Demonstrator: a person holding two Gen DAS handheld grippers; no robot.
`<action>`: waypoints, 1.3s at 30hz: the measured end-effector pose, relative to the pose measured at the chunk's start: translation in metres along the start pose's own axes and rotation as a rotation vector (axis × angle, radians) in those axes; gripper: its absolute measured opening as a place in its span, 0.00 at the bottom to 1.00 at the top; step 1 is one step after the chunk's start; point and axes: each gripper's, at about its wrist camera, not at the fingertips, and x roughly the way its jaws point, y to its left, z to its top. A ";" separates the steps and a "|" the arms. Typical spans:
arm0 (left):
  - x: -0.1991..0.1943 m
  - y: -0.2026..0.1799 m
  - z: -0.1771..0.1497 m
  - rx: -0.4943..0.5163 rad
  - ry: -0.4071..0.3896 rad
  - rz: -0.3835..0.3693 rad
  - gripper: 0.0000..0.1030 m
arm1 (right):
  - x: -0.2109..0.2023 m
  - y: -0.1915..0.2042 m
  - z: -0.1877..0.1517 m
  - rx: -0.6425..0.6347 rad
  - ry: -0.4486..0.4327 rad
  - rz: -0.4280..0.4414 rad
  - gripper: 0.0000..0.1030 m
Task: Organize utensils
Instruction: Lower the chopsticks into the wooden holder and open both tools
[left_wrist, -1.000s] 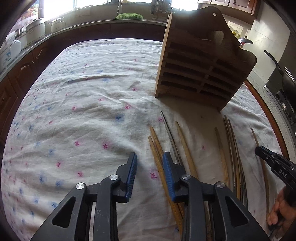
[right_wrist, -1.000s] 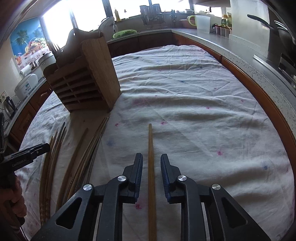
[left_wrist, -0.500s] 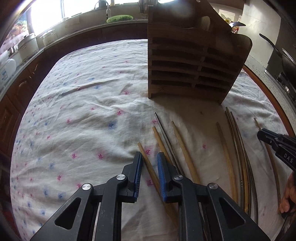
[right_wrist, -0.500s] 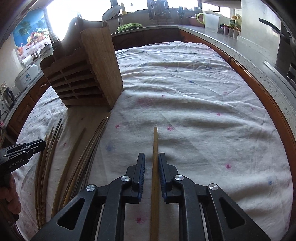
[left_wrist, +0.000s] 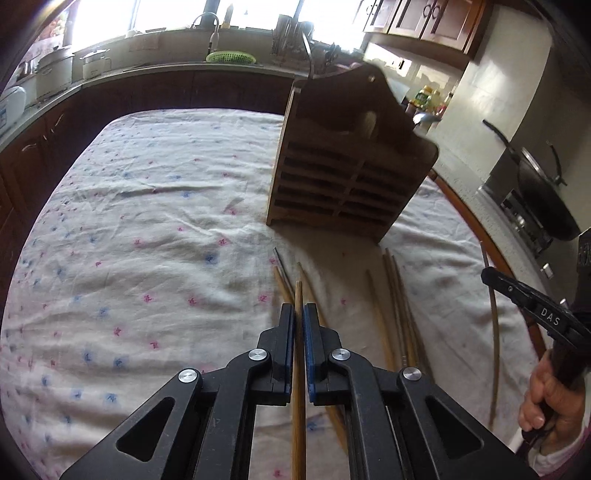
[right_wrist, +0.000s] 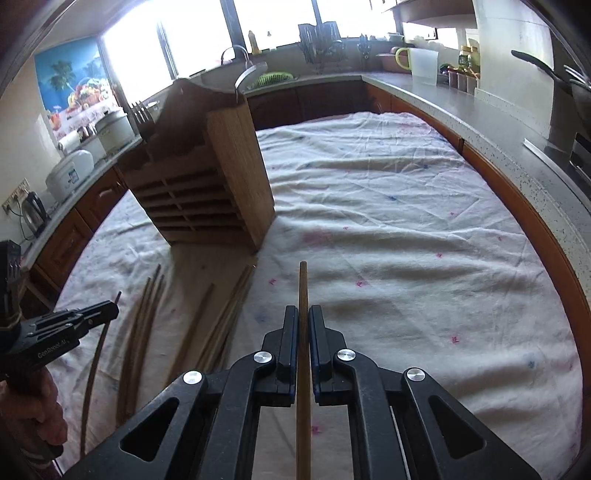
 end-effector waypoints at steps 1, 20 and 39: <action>-0.012 0.000 0.001 -0.002 -0.022 -0.014 0.03 | -0.010 0.002 0.002 0.005 -0.024 0.009 0.05; -0.143 0.010 -0.003 0.012 -0.278 -0.130 0.03 | -0.114 0.041 0.048 -0.029 -0.300 0.091 0.05; -0.148 0.008 0.067 0.027 -0.452 -0.126 0.03 | -0.124 0.045 0.106 0.026 -0.450 0.136 0.05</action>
